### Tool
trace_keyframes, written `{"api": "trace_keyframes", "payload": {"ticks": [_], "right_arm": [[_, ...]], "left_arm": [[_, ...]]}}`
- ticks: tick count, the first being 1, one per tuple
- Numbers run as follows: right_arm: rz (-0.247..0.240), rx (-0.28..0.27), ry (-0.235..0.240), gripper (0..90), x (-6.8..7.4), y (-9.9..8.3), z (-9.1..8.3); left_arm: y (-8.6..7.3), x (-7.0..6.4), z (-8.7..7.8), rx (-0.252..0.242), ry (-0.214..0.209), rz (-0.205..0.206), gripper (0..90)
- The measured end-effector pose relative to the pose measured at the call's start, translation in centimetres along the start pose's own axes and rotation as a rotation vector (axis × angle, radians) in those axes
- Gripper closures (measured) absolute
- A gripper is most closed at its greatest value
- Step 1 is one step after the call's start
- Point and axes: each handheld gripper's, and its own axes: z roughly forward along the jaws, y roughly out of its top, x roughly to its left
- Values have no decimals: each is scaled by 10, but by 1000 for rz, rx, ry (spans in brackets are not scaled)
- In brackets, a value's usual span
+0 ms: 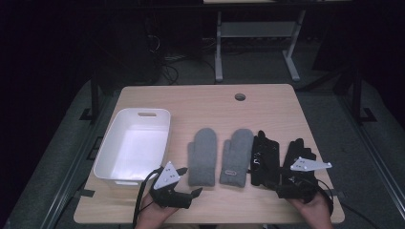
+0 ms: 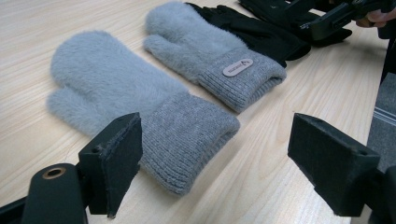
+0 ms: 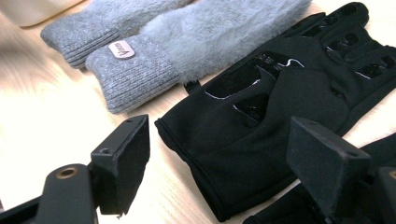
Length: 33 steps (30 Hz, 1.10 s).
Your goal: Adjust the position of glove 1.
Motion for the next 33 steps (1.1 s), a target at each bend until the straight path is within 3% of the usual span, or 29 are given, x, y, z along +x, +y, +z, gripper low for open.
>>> {"api": "trace_keyframes", "payload": {"ticks": [16, 20, 26, 33], "right_arm": [[-31, 10, 26, 190, 9, 7, 2], [-37, 25, 54, 190, 13, 10, 7], [-75, 48, 72, 190, 20, 26, 13], [-87, 73, 97, 209, 22, 43, 21]], "left_arm": [[0, -6, 1, 8, -1, 25, 180], [0, -6, 1, 10, 8, 31, 180], [0, -6, -1, 7, 11, 32, 180], [1, -5, -3, -10, 11, 27, 180]]}}
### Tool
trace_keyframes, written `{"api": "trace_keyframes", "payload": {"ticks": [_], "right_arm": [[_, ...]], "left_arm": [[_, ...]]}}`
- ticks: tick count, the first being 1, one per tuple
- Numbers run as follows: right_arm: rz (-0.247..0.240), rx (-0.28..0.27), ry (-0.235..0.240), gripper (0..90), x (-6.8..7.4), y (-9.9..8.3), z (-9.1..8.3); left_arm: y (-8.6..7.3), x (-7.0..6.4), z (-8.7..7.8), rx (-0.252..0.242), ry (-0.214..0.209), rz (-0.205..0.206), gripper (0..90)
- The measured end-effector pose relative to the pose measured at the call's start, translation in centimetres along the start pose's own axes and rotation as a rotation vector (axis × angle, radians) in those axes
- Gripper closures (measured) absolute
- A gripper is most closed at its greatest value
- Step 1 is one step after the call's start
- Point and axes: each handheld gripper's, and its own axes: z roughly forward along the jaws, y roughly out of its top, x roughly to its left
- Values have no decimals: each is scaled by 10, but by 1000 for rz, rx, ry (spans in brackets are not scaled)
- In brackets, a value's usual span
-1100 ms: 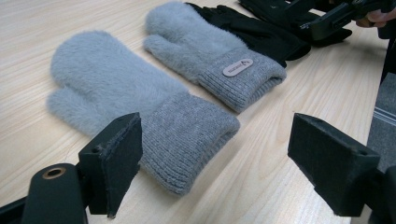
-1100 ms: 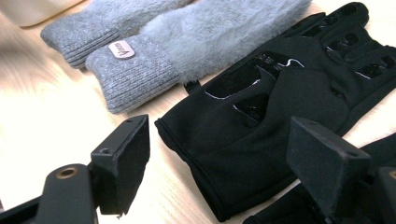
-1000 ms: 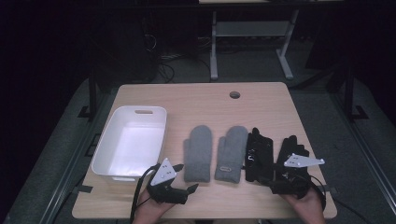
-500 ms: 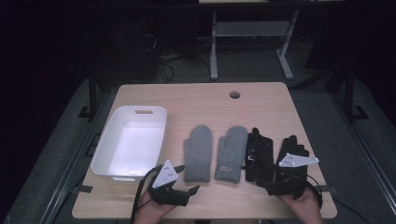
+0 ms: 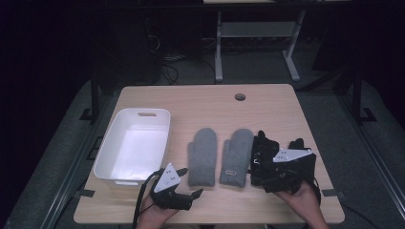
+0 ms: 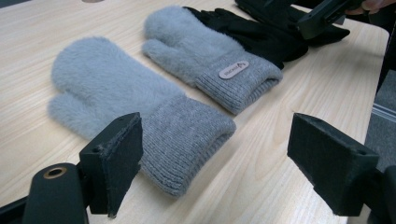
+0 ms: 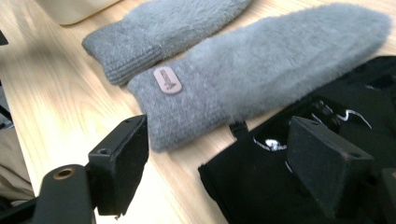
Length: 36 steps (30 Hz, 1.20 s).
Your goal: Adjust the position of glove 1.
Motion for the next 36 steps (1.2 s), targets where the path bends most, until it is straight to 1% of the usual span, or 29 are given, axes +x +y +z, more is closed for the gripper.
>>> {"api": "trace_keyframes", "payload": {"ticks": [3, 4, 5, 6, 7, 9, 13, 14, 16, 19, 20, 21, 22, 25, 27, 29, 31, 33, 35, 36], "right_arm": [[-5, 23, 6, 209, 0, 10, 3], [-21, 23, 9, 209, 0, 13, 5], [-28, 37, 9, 209, 1, 17, 7], [-28, 49, 5, 209, 2, 20, 9], [-39, 53, 3, 209, 1, 24, 10], [-42, 63, 7, 209, 0, 30, 14], [-57, 89, 11, 211, -3, 40, 23], [-59, 84, 16, 217, -4, 42, 25], [-52, 105, 14, 217, -6, 46, 30], [-63, 122, 15, 228, -9, 53, 37], [-74, 130, 15, 229, -10, 56, 41], [-76, 128, 17, 234, -11, 57, 43], [-71, 150, 15, 234, -12, 60, 47], [-86, 173, 9, 252, -16, 66, 54], [-87, 158, 24, 276, -18, 69, 59], [-98, 190, 17, 273, -20, 72, 65], [-105, 202, 10, 273, -21, 74, 69], [-98, 214, 1, 274, -23, 76, 74], [-108, 230, -15, 281, -27, 77, 78], [-100, 233, -14, 293, -28, 77, 80]], "left_arm": [[1, 0, -1, -4, 6, 6, 180], [1, 0, -2, -4, 7, 7, 180], [1, 0, -2, -4, 7, 5, 180], [1, 0, -2, -5, 7, 2, 180], [1, 0, -2, -3, 7, 5, 180], [1, 0, -2, -2, 7, 6, 181], [1, 0, -3, 1, 8, 13, 181], [1, 0, -3, 1, 8, 10, 181], [0, 1, -2, -1, 6, 4, 181], [0, 0, -1, 4, 4, 2, 181], [0, 1, -1, 6, 4, 6, 181], [0, 0, 0, 7, 3, 4, 182], [0, 0, 0, 7, 2, 4, 182], [0, 0, 0, 9, 0, 6, 182], [0, 0, -1, 9, 0, 5, 182], [1, 1, -1, 8, 0, 5, 182], [0, 0, -1, 5, 2, 7, 182], [0, 0, -1, 5, 0, 5, 182], [0, 0, 0, 10, -2, 8, 183], [1, 0, 0, 13, -2, 9, 183]]}}
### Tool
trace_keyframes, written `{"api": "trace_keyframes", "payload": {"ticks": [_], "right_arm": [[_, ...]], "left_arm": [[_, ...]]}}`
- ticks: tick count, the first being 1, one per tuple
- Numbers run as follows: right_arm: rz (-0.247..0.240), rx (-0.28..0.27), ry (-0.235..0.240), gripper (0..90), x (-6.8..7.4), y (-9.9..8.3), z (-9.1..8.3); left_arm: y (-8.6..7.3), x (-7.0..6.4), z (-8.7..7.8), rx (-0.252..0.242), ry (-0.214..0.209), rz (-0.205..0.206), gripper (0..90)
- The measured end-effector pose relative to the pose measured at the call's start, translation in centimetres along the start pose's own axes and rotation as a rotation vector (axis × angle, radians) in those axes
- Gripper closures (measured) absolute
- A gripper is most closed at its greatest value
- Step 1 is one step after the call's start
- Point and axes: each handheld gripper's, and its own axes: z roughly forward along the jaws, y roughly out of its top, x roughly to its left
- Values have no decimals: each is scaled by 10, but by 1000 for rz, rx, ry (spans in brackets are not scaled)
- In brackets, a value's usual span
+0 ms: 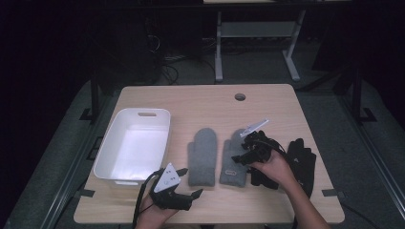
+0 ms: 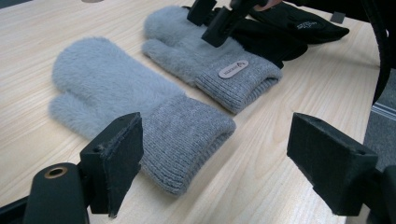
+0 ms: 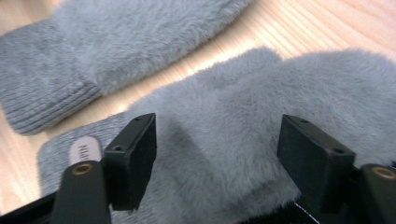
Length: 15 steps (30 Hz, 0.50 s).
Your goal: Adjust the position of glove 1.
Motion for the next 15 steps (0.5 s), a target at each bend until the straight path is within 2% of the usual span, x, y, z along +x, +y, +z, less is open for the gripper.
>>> {"api": "trace_keyframes", "payload": {"ticks": [4, 7, 10, 13, 15], "right_arm": [[1, 40, -1, 318, -4, -1, 11], [7, 46, 8, 342, -5, -2, 13], [-16, 68, -23, 364, -5, -4, 18], [-37, 37, -65, 421, 0, -10, 21], [-29, 31, -61, 478, 1, -13, 20]], "left_arm": [[0, 0, 0, -4, 0, -1, 183], [0, 1, 0, 2, -1, -1, 183], [0, 1, 1, 0, -3, -5, 183], [1, -1, 0, -3, -2, -3, 183], [1, -2, 0, -4, -3, -1, 183]]}}
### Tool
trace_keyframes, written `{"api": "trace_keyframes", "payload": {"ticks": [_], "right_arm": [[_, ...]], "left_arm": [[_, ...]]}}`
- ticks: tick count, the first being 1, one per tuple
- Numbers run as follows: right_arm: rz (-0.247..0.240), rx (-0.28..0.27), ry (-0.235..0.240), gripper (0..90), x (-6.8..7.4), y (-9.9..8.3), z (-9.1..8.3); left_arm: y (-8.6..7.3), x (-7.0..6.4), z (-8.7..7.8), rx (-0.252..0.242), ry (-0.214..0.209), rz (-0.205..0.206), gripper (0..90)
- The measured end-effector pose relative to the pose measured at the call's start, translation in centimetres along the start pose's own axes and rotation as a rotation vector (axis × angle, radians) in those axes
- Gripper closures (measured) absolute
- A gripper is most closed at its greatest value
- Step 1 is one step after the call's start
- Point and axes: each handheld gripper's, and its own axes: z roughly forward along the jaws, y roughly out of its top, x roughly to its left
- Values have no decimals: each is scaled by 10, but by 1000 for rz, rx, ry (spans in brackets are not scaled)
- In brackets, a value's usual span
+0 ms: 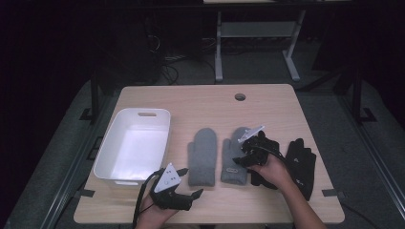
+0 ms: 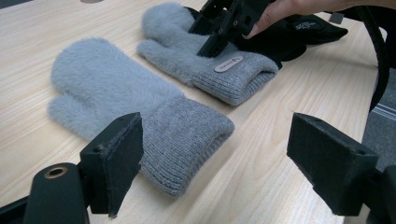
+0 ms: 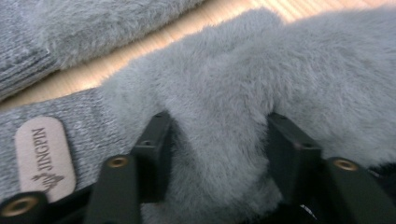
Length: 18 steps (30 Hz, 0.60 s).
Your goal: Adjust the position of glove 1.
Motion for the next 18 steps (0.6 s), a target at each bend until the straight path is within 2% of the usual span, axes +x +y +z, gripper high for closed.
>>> {"api": "trace_keyframes", "payload": {"ticks": [3, 9, 13, 18], "right_arm": [[4, 3, 6, 586, 1, 0, -1], [29, -2, 25, 731, 1, -1, -3], [48, -18, 35, 789, 1, -1, -7], [38, -26, 31, 817, 5, 3, -13]], "left_arm": [[0, 0, 1, 7, -4, 2, 183], [0, 0, 1, 10, -1, 4, 184], [-1, 1, 1, 7, -1, -8, 184], [0, 2, 1, 3, 2, -3, 185]]}}
